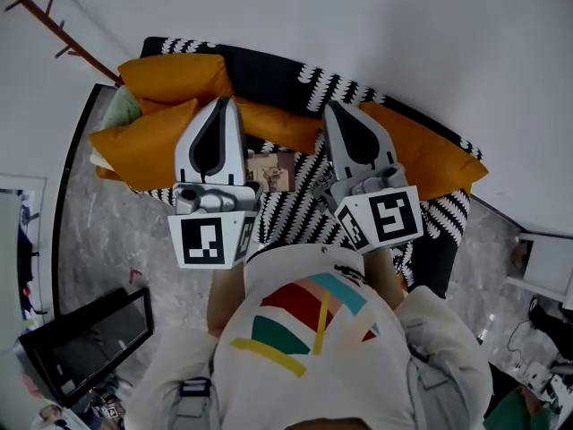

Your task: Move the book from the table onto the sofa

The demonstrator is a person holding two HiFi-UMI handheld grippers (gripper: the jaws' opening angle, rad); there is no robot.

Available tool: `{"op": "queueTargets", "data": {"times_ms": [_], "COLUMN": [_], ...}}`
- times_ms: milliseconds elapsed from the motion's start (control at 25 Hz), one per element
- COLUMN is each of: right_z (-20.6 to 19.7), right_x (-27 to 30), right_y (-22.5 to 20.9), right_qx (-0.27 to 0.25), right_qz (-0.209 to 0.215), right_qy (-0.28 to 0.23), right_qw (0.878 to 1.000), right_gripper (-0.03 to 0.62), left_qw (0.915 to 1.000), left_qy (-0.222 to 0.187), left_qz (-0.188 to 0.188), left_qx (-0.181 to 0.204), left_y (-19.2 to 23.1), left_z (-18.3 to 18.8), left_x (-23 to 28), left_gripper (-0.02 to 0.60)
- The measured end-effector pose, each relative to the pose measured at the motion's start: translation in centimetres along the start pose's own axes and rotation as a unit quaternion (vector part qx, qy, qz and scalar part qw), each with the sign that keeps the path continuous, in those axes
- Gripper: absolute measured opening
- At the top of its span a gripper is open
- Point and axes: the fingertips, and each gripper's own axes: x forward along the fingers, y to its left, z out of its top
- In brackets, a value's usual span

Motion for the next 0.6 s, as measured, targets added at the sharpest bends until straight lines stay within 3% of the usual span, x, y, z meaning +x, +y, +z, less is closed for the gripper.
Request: {"op": "queueTargets", "data": {"times_ms": [600], "right_z": [-0.3], "right_x": [-1.6], "right_y": [1.1], "right_qx": [-0.007], "right_qz": [-0.007], "right_qy": [0.002], "right_qw": [1.000], "right_gripper": [0.008], "left_qw": [0.9999], "left_qy": [0.003], "left_qz": [-0.016], "left_qx": [0.004], "left_y": [-1.0], "left_z": [0.3], "left_x": [-1.4], "left_gripper": [0.006]}}
